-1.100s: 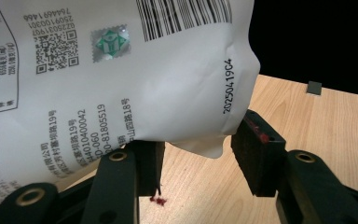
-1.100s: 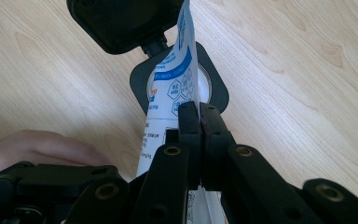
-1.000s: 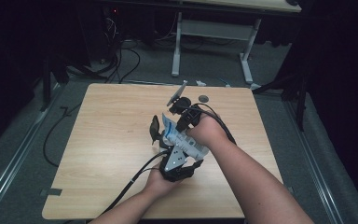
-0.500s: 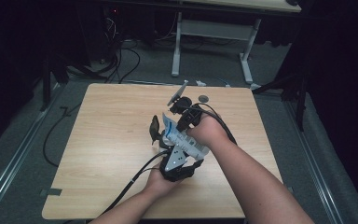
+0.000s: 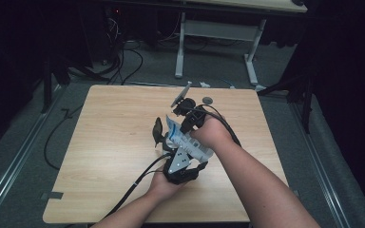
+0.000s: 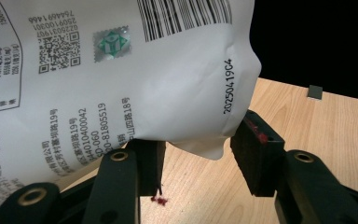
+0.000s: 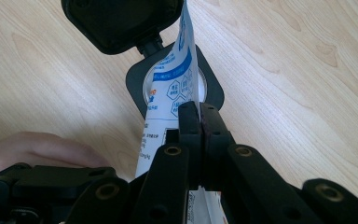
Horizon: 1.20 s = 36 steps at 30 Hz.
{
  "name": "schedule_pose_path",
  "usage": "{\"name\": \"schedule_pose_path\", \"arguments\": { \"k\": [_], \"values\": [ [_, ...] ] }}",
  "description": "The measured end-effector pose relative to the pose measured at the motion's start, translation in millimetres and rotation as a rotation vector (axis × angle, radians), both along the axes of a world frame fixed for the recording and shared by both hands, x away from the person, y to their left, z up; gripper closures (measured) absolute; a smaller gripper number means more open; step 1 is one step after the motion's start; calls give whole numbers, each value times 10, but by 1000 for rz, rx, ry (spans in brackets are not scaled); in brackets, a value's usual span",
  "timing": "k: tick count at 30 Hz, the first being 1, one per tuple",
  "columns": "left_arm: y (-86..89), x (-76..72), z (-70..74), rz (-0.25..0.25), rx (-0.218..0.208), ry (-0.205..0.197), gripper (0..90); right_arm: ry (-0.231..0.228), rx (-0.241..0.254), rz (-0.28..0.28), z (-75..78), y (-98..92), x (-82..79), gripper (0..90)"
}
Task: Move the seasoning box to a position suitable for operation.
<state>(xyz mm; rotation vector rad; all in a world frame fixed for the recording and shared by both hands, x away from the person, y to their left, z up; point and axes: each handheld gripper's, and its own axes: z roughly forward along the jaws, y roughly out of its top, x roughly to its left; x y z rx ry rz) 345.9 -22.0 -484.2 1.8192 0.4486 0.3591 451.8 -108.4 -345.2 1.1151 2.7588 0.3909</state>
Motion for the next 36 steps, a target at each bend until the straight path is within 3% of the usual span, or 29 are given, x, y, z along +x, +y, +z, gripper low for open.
{"name": "schedule_pose_path", "arguments": {
  "k": [36],
  "values": [
    [5, 8, 23, 0, -2, -3, 566, 0, 2, -9, -7, 1, 16, 896]
  ]
}}
